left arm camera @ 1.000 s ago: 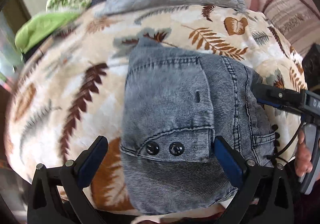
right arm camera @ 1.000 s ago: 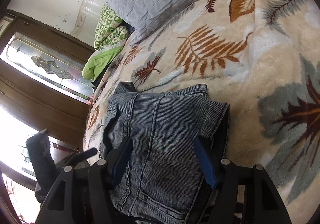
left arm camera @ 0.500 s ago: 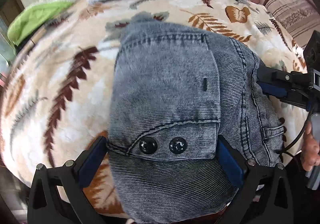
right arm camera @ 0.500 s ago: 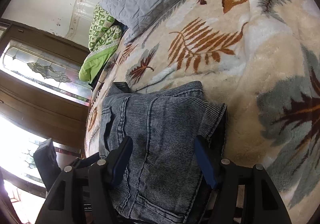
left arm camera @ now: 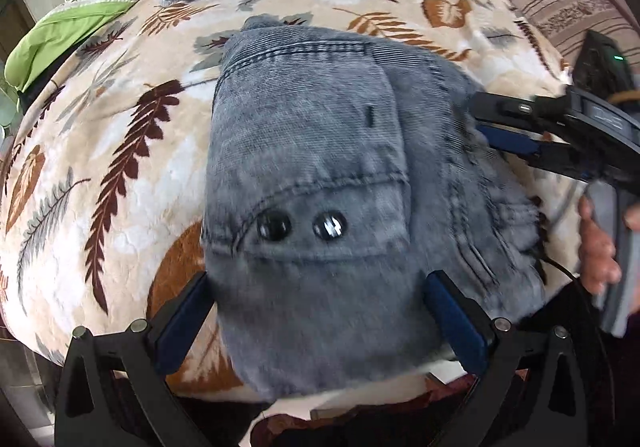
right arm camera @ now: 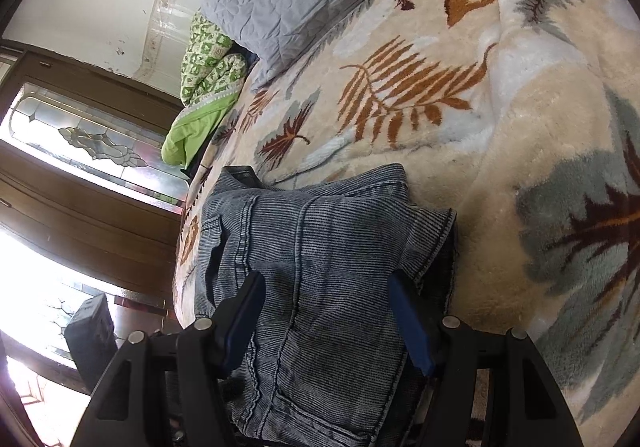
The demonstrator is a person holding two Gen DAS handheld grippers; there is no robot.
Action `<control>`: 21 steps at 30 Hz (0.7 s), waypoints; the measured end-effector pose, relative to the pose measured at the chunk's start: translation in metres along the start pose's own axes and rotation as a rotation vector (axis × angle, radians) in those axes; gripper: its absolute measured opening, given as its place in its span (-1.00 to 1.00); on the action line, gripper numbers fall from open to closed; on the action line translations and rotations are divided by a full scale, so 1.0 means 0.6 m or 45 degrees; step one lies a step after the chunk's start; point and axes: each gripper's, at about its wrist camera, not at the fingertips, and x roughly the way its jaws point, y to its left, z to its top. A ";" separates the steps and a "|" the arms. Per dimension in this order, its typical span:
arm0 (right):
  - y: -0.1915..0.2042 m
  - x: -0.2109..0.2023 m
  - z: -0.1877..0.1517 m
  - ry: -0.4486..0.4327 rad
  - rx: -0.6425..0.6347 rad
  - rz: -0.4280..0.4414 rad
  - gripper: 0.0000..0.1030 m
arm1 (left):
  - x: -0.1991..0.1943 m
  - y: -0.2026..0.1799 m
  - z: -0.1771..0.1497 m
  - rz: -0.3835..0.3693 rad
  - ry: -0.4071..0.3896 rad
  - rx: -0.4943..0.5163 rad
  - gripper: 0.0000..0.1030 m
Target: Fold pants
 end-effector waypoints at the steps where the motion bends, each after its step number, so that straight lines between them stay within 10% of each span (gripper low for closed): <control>1: 0.000 0.000 0.000 0.000 0.000 -0.001 0.31 | -0.010 0.001 -0.006 -0.024 -0.013 0.004 1.00; 6: 0.001 0.000 0.000 0.000 0.000 -0.006 0.31 | -0.052 -0.002 -0.006 -0.098 -0.089 -0.001 1.00; 13: 0.001 0.000 0.000 0.002 0.003 -0.005 0.30 | -0.112 0.010 0.053 0.073 -0.271 0.025 1.00; 21: 0.000 -0.001 0.001 0.003 0.006 0.004 0.31 | -0.004 0.029 0.098 0.368 -0.080 0.104 1.00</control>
